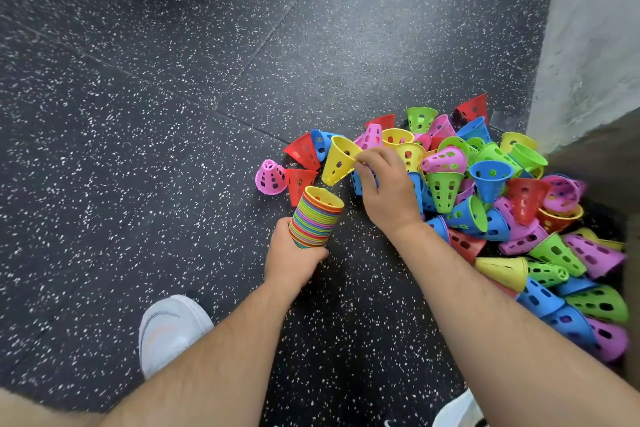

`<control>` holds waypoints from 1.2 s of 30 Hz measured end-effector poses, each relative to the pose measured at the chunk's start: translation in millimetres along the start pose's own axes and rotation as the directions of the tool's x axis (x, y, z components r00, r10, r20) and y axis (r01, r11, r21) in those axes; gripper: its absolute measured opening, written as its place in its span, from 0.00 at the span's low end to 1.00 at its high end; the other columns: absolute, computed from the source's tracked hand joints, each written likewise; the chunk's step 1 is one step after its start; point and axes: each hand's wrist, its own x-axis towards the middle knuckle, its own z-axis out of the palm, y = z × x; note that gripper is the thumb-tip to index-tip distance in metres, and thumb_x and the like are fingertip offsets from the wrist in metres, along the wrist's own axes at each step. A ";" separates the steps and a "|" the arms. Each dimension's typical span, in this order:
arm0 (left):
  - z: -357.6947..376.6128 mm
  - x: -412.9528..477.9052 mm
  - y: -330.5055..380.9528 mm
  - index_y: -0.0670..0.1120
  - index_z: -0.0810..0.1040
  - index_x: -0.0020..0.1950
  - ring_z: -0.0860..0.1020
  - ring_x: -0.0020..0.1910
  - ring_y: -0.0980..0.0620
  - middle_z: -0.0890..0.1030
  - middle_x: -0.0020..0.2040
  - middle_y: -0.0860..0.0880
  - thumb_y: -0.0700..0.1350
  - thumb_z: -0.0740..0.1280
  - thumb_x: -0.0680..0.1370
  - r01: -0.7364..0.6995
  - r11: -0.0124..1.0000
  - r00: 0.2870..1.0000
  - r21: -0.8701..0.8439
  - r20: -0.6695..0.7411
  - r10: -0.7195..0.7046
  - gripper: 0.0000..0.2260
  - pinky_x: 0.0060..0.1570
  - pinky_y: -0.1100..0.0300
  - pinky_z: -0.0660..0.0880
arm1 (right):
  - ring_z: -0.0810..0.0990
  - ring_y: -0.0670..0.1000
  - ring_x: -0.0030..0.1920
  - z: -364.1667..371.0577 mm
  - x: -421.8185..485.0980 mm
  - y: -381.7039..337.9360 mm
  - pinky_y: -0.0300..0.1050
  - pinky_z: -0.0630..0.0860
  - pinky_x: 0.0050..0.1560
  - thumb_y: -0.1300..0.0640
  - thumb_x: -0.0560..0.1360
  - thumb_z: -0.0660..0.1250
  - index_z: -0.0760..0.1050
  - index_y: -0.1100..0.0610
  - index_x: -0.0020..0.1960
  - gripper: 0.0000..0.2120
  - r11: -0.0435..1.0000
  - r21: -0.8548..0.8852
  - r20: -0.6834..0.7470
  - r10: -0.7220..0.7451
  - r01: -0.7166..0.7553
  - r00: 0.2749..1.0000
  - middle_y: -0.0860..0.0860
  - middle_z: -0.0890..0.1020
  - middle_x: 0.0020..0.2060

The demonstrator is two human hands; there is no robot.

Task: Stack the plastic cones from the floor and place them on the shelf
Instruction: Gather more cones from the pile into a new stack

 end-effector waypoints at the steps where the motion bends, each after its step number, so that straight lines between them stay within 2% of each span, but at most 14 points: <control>1: 0.0 -0.3 0.1 0.54 0.71 0.59 0.80 0.47 0.54 0.80 0.51 0.52 0.45 0.81 0.64 -0.001 1.000 1.000 -0.002 -0.004 0.001 0.28 0.46 0.56 0.73 | 0.75 0.51 0.52 -1.4 -2.0 -4.2 0.30 0.67 0.57 0.62 0.80 0.66 0.80 0.61 0.54 0.06 0.999 0.040 0.031 -0.018 0.017 0.999 0.54 0.78 0.50; 3: -1.0 -0.8 0.1 0.53 0.71 0.58 0.80 0.46 0.54 0.81 0.50 0.52 0.44 0.81 0.64 -0.003 1.000 1.000 -0.013 -0.013 0.003 0.28 0.45 0.57 0.74 | 0.76 0.49 0.50 -1.1 -6.7 -11.6 0.32 0.70 0.55 0.63 0.79 0.67 0.80 0.60 0.52 0.04 0.995 0.094 0.112 -0.048 0.038 0.993 0.52 0.78 0.48; 6: -5.8 -1.2 -0.1 0.54 0.70 0.58 0.80 0.46 0.53 0.81 0.50 0.52 0.44 0.81 0.64 0.015 1.000 0.999 -0.027 -0.034 -0.016 0.28 0.46 0.56 0.74 | 0.77 0.47 0.46 4.1 -12.9 -21.0 0.41 0.75 0.49 0.59 0.77 0.67 0.81 0.56 0.51 0.05 0.991 0.134 0.271 -0.006 -0.032 0.963 0.46 0.79 0.46; 8: -10.3 -0.1 -2.5 0.54 0.70 0.58 0.81 0.47 0.51 0.80 0.50 0.52 0.45 0.81 0.64 0.029 0.999 0.998 -0.031 -0.060 -0.031 0.28 0.49 0.54 0.76 | 0.78 0.45 0.46 11.2 -13.6 -25.7 0.41 0.76 0.49 0.57 0.77 0.65 0.81 0.53 0.54 0.08 0.987 0.131 0.357 0.043 -0.096 0.933 0.44 0.80 0.46; 10: -15.1 1.3 -6.9 0.54 0.70 0.58 0.81 0.47 0.50 0.81 0.51 0.52 0.45 0.81 0.64 0.030 0.999 0.996 -0.038 -0.086 -0.033 0.28 0.50 0.53 0.77 | 0.77 0.42 0.47 19.8 -9.4 -30.6 0.38 0.75 0.51 0.57 0.78 0.64 0.81 0.53 0.57 0.11 0.978 0.127 0.354 0.111 -0.165 0.929 0.44 0.81 0.49; 13: -22.2 2.0 -13.7 0.54 0.71 0.58 0.81 0.47 0.53 0.80 0.50 0.52 0.46 0.81 0.64 0.050 0.998 0.993 -0.048 -0.100 -0.055 0.28 0.49 0.53 0.78 | 0.77 0.44 0.54 35.5 5.2 -30.8 0.40 0.73 0.58 0.58 0.81 0.62 0.79 0.53 0.64 0.14 0.976 0.026 0.360 0.194 -0.218 0.912 0.47 0.81 0.56; 15: -25.6 2.1 -18.0 0.54 0.71 0.59 0.80 0.47 0.53 0.80 0.50 0.53 0.46 0.81 0.64 0.065 0.997 0.992 -0.048 -0.108 -0.069 0.29 0.50 0.52 0.79 | 0.76 0.49 0.61 48.5 15.6 -25.7 0.45 0.73 0.63 0.58 0.81 0.62 0.75 0.53 0.69 0.18 0.975 -0.071 0.424 0.219 -0.209 0.879 0.49 0.79 0.60; 18: -28.7 2.6 -22.4 0.55 0.71 0.59 0.80 0.47 0.53 0.80 0.50 0.53 0.47 0.81 0.64 0.079 0.996 0.989 -0.041 -0.124 -0.084 0.28 0.50 0.53 0.78 | 0.71 0.56 0.65 67.7 26.3 -19.3 0.53 0.71 0.66 0.55 0.81 0.63 0.71 0.50 0.73 0.21 0.964 -0.210 0.485 0.250 -0.166 0.838 0.51 0.76 0.63; 21: -30.5 3.3 -24.7 0.55 0.70 0.58 0.80 0.46 0.53 0.80 0.50 0.53 0.46 0.81 0.64 0.096 0.994 0.988 -0.053 -0.119 -0.101 0.28 0.48 0.54 0.77 | 0.68 0.57 0.67 80.7 32.7 -21.8 0.55 0.68 0.68 0.50 0.81 0.64 0.71 0.48 0.73 0.20 0.932 -0.318 0.510 0.320 -0.171 0.798 0.52 0.74 0.64; 24: -30.8 3.9 -25.1 0.55 0.70 0.58 0.80 0.45 0.54 0.80 0.49 0.53 0.46 0.81 0.64 0.103 0.993 0.986 -0.057 -0.122 -0.110 0.28 0.45 0.56 0.74 | 0.69 0.57 0.64 88.7 36.9 -25.8 0.55 0.70 0.65 0.49 0.81 0.64 0.76 0.49 0.66 0.15 0.914 -0.361 0.498 0.356 -0.184 0.791 0.52 0.75 0.59; 28: -30.5 6.2 -23.6 0.55 0.71 0.58 0.80 0.46 0.53 0.80 0.50 0.53 0.47 0.80 0.64 0.102 0.994 0.987 -0.048 -0.124 -0.107 0.28 0.48 0.53 0.78 | 0.72 0.58 0.60 89.8 34.2 -25.1 0.56 0.73 0.61 0.52 0.83 0.60 0.78 0.52 0.61 0.12 0.928 -0.253 0.476 0.365 -0.273 0.800 0.54 0.75 0.55; 31: -29.6 6.2 -23.7 0.55 0.70 0.57 0.81 0.46 0.53 0.80 0.49 0.53 0.47 0.80 0.64 0.105 0.993 0.987 -0.054 -0.116 -0.110 0.28 0.51 0.51 0.79 | 0.72 0.55 0.57 76.4 32.8 -22.3 0.51 0.70 0.61 0.53 0.84 0.58 0.77 0.52 0.61 0.11 0.927 -0.114 0.429 0.371 -0.358 0.824 0.54 0.74 0.55; 34: -27.5 5.6 -24.3 0.57 0.70 0.58 0.81 0.46 0.53 0.81 0.49 0.54 0.48 0.80 0.63 0.110 0.993 0.987 -0.053 -0.108 -0.115 0.28 0.52 0.49 0.80 | 0.74 0.51 0.47 58.7 33.3 -22.3 0.45 0.68 0.49 0.53 0.84 0.58 0.77 0.51 0.58 0.09 0.930 0.012 0.356 0.339 -0.367 0.871 0.53 0.76 0.48; 36: -26.4 5.7 -23.2 0.58 0.70 0.58 0.81 0.46 0.52 0.81 0.49 0.54 0.48 0.80 0.63 0.107 0.993 0.988 -0.043 -0.104 -0.111 0.29 0.53 0.48 0.80 | 0.75 0.49 0.44 47.4 32.2 -26.7 0.42 0.67 0.44 0.52 0.84 0.59 0.77 0.49 0.57 0.09 0.924 0.060 0.364 0.331 -0.377 0.870 0.52 0.79 0.46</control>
